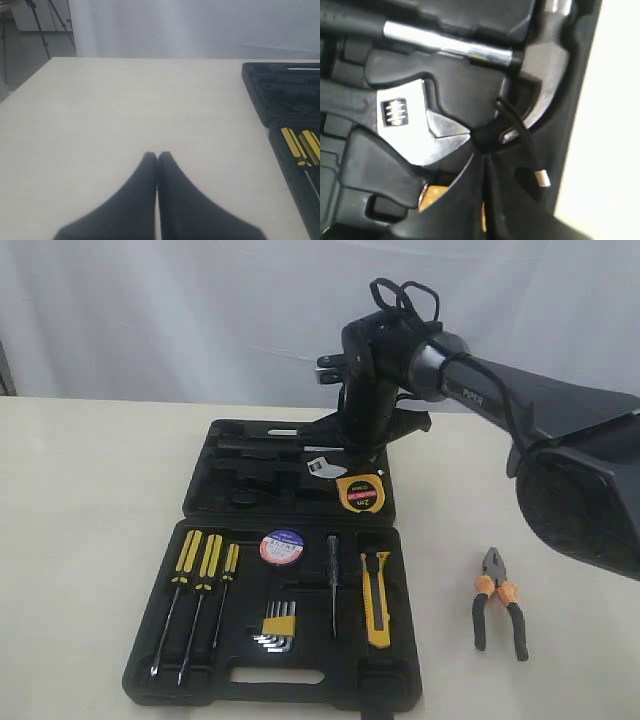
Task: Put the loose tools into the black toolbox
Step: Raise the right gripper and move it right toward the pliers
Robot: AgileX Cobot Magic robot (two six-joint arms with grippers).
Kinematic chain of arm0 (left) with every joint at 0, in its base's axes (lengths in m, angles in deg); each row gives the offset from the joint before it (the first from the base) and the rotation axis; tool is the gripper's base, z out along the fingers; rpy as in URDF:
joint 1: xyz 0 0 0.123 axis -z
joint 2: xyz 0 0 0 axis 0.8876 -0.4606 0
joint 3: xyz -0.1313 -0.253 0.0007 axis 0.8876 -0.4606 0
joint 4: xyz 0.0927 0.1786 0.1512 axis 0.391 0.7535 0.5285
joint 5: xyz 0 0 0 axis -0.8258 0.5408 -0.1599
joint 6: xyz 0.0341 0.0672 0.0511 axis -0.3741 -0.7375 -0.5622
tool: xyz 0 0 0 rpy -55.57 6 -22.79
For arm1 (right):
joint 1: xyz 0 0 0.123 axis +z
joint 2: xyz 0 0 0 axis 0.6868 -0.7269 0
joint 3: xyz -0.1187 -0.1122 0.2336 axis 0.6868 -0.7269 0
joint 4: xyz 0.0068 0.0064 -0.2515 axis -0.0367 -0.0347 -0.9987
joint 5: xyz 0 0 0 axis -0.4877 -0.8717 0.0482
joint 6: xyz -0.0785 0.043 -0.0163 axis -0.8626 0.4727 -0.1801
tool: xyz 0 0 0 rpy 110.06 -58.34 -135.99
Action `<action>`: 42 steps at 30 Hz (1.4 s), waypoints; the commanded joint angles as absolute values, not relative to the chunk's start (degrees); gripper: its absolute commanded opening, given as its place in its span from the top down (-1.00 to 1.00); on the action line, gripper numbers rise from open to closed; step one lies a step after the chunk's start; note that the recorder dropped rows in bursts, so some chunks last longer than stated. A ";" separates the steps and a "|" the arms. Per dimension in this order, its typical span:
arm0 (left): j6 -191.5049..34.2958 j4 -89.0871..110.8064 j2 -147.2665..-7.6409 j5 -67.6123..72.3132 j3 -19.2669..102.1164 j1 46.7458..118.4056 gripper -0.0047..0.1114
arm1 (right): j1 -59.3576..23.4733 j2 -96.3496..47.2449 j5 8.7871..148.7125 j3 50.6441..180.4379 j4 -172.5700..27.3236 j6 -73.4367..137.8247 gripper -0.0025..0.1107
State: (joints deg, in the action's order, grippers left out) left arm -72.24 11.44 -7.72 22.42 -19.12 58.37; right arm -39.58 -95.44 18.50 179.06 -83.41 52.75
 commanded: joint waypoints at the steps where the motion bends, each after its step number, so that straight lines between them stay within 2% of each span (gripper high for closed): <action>1: -72.00 10.86 -7.64 21.97 -19.27 58.64 0.92 | -39.92 -93.94 17.18 179.18 -84.96 52.31 0.96; 23: -72.00 10.86 -7.64 21.97 -19.27 58.64 0.92 | -41.46 -96.88 10.06 178.44 -79.90 47.55 0.96; 42: -72.00 10.86 -7.64 21.97 -19.27 58.64 0.92 | -41.55 -94.05 10.22 178.80 -78.98 46.53 0.96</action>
